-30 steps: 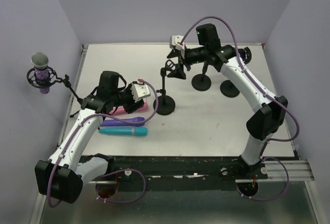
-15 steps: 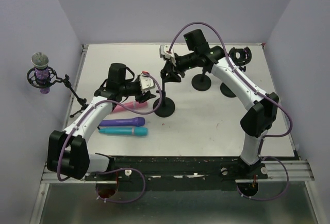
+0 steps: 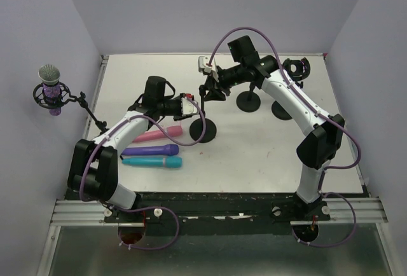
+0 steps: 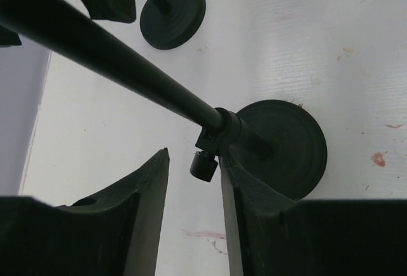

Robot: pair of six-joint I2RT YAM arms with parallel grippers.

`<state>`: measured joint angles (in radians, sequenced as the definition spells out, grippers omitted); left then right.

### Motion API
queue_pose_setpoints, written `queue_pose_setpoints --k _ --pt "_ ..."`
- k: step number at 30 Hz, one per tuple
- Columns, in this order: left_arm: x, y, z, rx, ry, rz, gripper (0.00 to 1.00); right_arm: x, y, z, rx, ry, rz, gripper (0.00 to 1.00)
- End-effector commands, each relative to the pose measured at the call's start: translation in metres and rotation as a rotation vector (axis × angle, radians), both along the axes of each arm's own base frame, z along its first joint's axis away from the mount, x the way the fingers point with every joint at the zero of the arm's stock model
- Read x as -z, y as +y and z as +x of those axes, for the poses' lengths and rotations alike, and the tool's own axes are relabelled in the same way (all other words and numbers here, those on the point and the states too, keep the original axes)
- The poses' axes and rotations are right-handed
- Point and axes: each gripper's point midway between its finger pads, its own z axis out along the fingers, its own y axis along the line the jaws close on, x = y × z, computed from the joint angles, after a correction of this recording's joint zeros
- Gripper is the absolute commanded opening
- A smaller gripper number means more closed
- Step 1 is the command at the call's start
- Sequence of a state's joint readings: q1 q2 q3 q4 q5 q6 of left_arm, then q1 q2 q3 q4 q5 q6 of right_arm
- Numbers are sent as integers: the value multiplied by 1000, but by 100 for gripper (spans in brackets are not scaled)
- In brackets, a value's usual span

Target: Remove the microphone from the stand

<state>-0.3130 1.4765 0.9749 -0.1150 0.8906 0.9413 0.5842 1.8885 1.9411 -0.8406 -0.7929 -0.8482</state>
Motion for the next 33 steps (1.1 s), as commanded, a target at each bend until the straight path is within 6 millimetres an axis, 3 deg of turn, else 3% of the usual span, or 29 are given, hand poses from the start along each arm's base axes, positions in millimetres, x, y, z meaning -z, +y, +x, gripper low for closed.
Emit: queue_pose_setpoints --k 1,4,9,16,22,27,33 --pt "0 -12 7 50 -95 14 40 0 -4 -5 -2 -2 -25 51" --pt "9 -12 6 64 -121 53 32 -2 -5 -5 -4 -10 -28 51" --pt "15 -9 5 65 -135 74 42 -1 -9 -7 -15 -18 -44 50" --pt "24 -9 12 53 -177 106 39 2 -11 -10 -20 -20 -51 49" --pt "24 -12 11 62 -160 106 23 2 -12 -10 -17 -29 -57 49" --pt "12 -14 -17 99 5 82 0 2 -18 -10 -21 -64 -81 47" --pt "-2 -19 -63 52 466 -22 0 4 -28 -11 -49 -141 -122 46"
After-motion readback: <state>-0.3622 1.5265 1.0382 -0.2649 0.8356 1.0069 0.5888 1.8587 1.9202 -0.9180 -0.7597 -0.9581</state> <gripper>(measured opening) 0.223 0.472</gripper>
